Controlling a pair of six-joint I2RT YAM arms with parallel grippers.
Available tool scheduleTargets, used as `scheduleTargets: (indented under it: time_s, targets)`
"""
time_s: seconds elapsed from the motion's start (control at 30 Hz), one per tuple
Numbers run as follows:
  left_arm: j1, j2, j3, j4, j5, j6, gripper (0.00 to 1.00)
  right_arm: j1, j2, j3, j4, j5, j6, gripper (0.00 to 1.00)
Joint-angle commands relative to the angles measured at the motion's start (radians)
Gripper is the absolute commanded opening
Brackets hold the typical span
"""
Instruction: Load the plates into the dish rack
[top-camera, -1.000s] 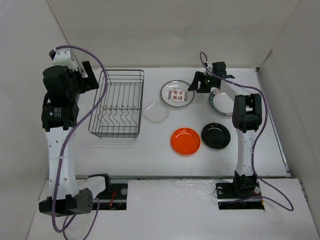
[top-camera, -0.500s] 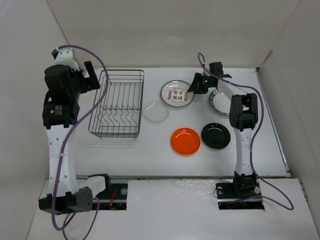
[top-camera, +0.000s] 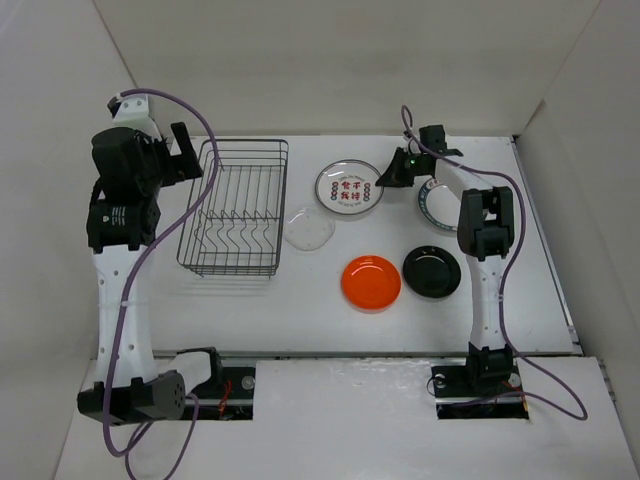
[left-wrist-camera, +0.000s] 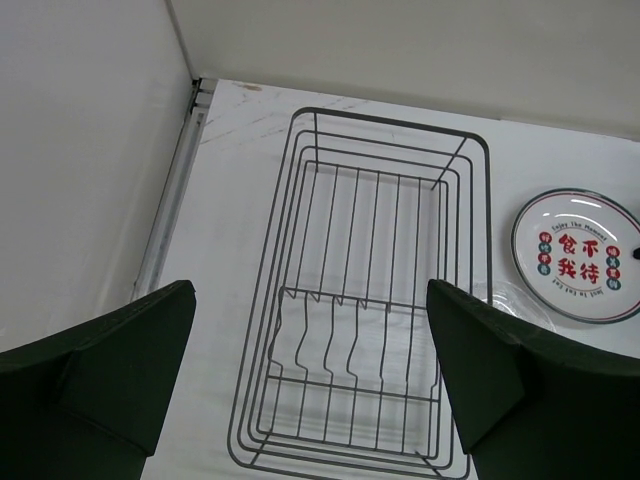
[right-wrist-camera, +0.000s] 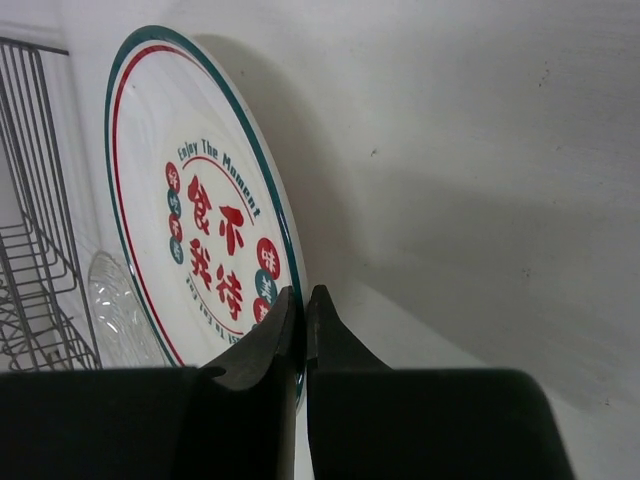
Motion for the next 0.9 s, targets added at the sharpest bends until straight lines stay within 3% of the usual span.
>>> scheduleTargets:
  time_s: [0.0,0.2,0.4,0.5,0.67,0.87]
  targets:
    - [0.008,0.018,0.035,0.019,0.029,0.018,1.0,-0.011,0.006,-0.028,0.042,0.065,0.012,0.0]
    - [0.008,0.093,0.071,0.023,0.176,0.018,1.0,-0.041,-0.251,-0.176,0.232,0.251,0.156,0.0]
    - [-0.051,0.17,0.134,0.097,0.291,0.028,1.0,-0.041,-0.53,-0.304,0.347,0.355,0.152,0.0]
    - [-0.081,0.257,0.2,0.086,0.364,0.037,1.0,-0.014,-0.619,-0.347,0.359,0.306,0.085,0.0]
    - [-0.101,0.337,0.239,0.155,0.731,0.048,1.0,0.046,-0.727,-0.448,0.467,0.05,0.038,0.0]
    - [-0.158,0.429,0.249,0.215,0.889,0.009,1.0,0.166,-0.833,-0.566,0.594,-0.051,-0.034,0.0]
